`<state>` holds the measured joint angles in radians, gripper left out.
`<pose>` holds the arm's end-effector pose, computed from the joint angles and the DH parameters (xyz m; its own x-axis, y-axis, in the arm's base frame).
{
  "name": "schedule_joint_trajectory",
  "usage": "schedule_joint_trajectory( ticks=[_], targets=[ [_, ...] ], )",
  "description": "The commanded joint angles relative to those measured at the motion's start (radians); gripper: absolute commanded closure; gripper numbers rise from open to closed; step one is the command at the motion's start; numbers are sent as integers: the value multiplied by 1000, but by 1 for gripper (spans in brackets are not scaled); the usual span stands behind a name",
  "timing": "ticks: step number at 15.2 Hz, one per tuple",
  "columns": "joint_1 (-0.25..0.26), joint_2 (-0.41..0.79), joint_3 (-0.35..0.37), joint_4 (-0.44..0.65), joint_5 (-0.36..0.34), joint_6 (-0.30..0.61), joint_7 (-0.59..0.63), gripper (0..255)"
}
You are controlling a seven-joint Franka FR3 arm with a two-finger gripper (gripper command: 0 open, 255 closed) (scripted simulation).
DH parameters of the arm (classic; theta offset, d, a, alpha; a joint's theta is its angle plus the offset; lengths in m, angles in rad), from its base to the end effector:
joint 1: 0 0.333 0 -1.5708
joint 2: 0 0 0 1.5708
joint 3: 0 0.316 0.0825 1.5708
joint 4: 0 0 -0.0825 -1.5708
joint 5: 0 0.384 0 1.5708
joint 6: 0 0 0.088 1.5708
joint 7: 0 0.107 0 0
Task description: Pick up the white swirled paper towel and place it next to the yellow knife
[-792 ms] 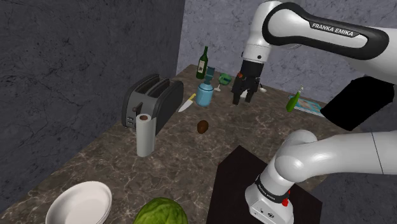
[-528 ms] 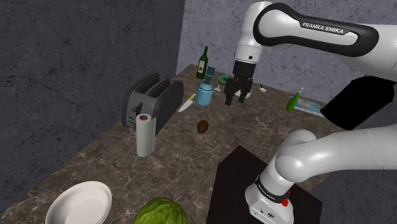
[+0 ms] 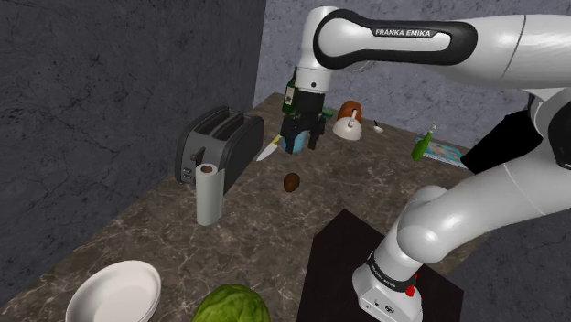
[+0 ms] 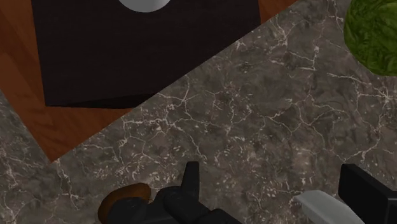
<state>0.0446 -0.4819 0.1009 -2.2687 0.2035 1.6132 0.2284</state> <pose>0.3810 0.0817 0.5290 0.9725 -0.1109 -0.2048 -0.1350 -0.9850 -0.1078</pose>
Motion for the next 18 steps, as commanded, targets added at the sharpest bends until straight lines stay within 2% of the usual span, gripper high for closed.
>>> schedule_joint_trajectory(
  ticks=[1,10,18],
  targets=[
    [11,67,28,36,14,29,31,0],
    [52,412,118,290,12,107,161,0],
    [112,744,161,614,-42,98,281,0]
  ],
)
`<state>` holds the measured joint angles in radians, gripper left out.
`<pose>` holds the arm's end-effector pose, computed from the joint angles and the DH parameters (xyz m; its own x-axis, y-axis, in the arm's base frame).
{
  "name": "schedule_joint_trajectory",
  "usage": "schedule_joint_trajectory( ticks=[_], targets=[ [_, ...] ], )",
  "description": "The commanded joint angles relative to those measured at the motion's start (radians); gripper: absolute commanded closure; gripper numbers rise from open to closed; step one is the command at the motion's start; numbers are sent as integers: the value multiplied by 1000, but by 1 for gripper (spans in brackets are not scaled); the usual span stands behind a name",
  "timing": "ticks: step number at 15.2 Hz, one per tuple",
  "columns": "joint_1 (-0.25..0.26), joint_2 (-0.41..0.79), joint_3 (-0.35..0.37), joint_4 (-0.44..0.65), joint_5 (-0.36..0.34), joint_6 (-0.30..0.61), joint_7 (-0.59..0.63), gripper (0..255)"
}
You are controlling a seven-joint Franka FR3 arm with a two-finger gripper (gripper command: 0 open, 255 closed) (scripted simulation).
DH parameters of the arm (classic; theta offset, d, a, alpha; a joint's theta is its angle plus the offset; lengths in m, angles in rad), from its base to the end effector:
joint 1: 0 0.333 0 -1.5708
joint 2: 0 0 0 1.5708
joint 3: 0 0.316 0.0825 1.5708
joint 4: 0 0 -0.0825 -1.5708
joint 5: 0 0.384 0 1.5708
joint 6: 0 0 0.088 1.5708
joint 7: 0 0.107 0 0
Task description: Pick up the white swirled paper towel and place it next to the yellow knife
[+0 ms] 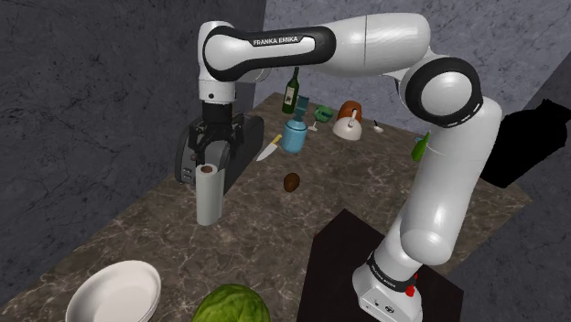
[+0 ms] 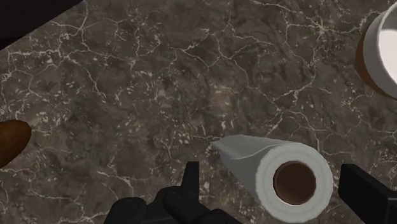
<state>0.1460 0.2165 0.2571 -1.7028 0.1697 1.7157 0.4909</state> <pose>0.5513 0.2413 0.4538 0.9549 -0.1109 -0.2753 -0.1416 -0.9854 -0.0941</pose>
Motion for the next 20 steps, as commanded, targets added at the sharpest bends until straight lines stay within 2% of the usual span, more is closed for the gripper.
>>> schedule_joint_trajectory(
  ticks=[1,2,10,17,18,20],
  targets=[
    [21,90,8,97,-16,-12,32,0],
    [26,109,8,120,-20,-16,38,0],
    [34,105,12,14,-15,87,33,0],
    [34,105,12,14,-15,86,33,0],
    [34,105,12,14,-15,86,33,255],
    [34,105,12,15,-15,86,33,255]
  ],
)
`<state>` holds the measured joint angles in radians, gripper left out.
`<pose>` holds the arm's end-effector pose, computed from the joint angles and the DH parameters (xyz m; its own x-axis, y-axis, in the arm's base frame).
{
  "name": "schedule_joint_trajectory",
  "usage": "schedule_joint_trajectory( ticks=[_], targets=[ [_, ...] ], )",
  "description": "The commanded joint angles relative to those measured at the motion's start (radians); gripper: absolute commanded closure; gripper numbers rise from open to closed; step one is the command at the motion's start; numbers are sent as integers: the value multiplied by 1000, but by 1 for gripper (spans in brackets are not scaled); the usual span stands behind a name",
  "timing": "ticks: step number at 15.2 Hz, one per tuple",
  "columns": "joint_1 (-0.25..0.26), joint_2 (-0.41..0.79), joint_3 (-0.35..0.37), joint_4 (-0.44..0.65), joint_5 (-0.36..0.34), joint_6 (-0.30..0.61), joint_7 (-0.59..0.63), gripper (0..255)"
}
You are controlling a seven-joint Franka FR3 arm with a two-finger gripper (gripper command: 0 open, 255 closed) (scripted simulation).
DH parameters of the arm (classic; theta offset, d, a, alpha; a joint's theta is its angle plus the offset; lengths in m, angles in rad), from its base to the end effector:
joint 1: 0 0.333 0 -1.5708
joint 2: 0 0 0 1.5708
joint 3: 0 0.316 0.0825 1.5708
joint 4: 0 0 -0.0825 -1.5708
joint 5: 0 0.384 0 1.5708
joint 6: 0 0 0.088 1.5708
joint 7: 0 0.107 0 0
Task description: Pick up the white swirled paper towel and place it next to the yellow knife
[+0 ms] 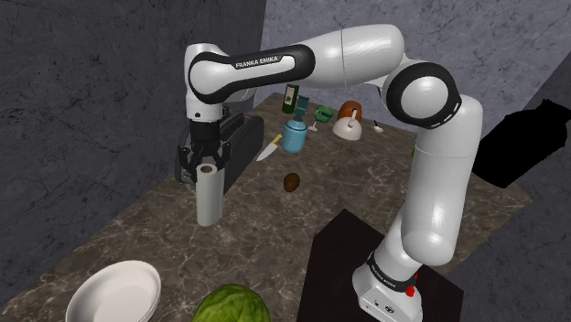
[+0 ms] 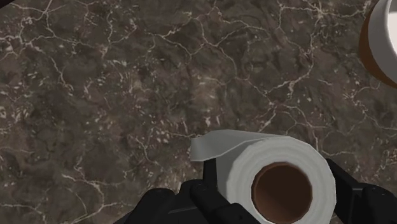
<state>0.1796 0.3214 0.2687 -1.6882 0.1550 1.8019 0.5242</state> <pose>0.5634 0.2697 0.4039 0.9519 -0.1122 -0.2850 -0.1438 -0.9853 -0.0926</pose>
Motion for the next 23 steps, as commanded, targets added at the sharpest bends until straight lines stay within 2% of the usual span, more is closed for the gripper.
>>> schedule_joint_trajectory(
  ticks=[1,7,23],
  targets=[
    [0,0,0,0,0,0,0,255],
    [0,0,0,0,0,0,0,255],
    [-3,-35,4,162,4,-193,32,255]
  ],
)
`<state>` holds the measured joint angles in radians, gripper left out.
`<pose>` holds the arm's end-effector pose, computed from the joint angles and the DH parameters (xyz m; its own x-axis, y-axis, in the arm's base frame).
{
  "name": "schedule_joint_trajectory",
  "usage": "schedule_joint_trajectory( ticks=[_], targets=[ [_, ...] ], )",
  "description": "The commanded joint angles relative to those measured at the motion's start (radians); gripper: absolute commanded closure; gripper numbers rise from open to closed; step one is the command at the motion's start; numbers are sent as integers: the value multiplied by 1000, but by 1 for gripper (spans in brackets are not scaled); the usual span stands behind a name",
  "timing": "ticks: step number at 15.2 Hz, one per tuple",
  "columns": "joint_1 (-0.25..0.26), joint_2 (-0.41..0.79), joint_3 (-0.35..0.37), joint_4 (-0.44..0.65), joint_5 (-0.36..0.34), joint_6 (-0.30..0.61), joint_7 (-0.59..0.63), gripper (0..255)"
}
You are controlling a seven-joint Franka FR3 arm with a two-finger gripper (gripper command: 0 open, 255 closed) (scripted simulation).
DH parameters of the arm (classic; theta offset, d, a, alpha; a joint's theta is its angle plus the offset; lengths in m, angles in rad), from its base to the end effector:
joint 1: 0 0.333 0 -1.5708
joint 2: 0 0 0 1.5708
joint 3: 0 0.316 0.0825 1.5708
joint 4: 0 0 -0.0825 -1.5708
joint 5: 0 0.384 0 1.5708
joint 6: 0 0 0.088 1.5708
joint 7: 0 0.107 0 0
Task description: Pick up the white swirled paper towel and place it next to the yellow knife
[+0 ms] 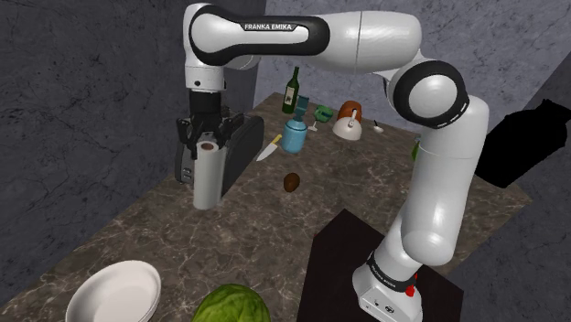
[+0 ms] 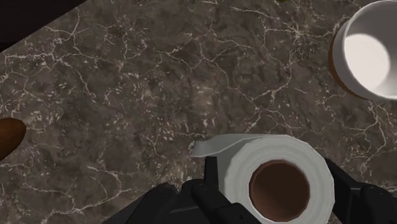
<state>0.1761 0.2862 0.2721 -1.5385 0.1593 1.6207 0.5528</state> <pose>0.5632 0.2690 0.4820 0.9521 -0.1121 -0.2846 -0.1437 -0.9853 -0.0928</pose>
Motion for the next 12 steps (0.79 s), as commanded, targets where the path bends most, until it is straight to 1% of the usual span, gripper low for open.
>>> schedule_joint_trajectory(
  ticks=[1,6,12],
  targets=[
    [-14,-15,-7,-7,2,-12,-19,255],
    [-87,-78,-49,-84,2,-18,-132,255],
    [-167,-121,-106,-133,-11,-35,-266,255]
  ],
)
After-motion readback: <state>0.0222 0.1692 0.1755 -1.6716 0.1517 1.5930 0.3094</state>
